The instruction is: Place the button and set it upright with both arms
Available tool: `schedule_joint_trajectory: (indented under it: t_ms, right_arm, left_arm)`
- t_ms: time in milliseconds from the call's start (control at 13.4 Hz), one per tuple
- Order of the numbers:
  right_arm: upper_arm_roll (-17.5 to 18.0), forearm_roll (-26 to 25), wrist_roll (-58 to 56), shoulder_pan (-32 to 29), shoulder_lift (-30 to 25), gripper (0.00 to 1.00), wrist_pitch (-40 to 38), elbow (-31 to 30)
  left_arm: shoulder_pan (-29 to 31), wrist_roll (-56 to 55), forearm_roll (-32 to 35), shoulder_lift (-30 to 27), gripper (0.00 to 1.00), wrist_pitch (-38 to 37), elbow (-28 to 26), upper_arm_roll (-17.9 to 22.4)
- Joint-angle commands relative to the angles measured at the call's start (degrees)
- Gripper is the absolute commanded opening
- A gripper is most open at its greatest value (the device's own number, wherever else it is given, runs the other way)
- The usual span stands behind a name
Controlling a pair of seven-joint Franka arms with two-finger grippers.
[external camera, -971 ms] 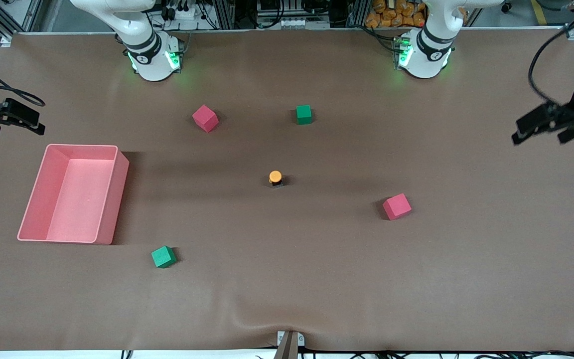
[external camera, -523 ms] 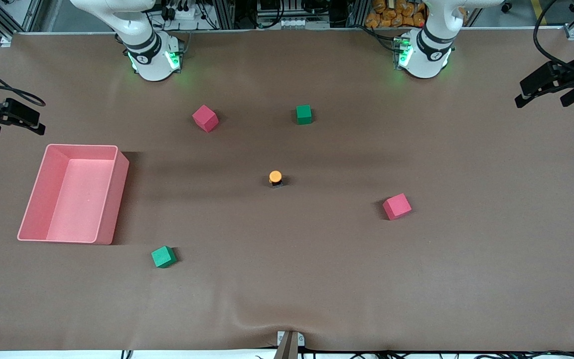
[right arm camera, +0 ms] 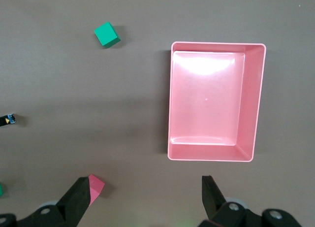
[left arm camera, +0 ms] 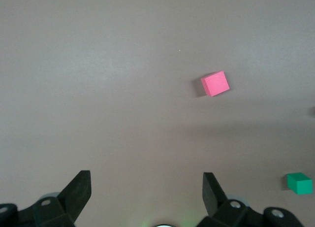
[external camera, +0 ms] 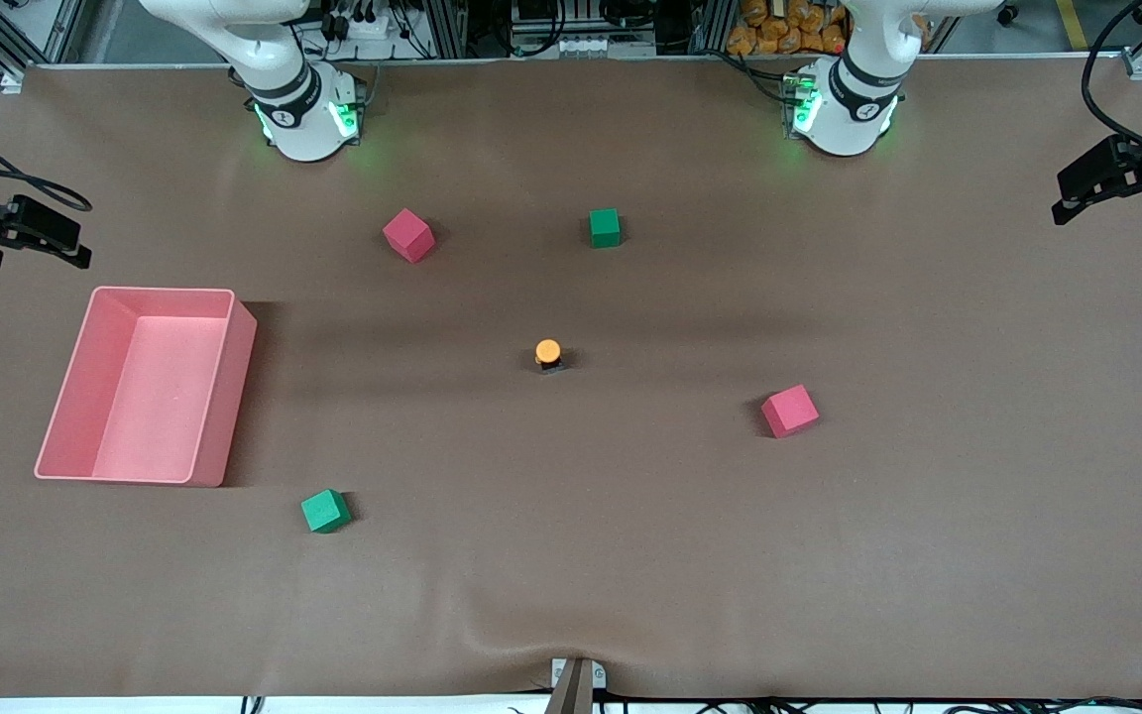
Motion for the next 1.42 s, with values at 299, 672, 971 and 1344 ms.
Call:
schedule_joint_trajectory:
  t_ms: [299, 672, 971, 1344]
  right_arm:
    - [0.34, 0.45, 0.87, -0.4, -0.16, 1.0, 0.34, 0.26]
    - [0.25, 0.37, 0.87, -0.41, -0.16, 1.0, 0.34, 0.26]
    - [0.25, 1.33, 0.96, -0.58, -0.16, 1.0, 1.57, 0.26]
    - [0.08, 1.42, 0.96, -0.93, -0.16, 1.0, 1.57, 0.26]
  left_arm:
    - [-0.55, -0.25, 1.58, 0.81, 1.0, -0.32, 0.97, 0.44]
    - [-0.73, -1.41, 1.14, 1.25, 1.0, -0.32, 0.62, 0.7]
    - [-0.9, -1.14, 1.23, 1.6, 1.0, -0.32, 0.7, 0.7]
    - [-1.17, -1.32, 0.88, 1.95, 1.0, -0.32, 0.97, 0.61]
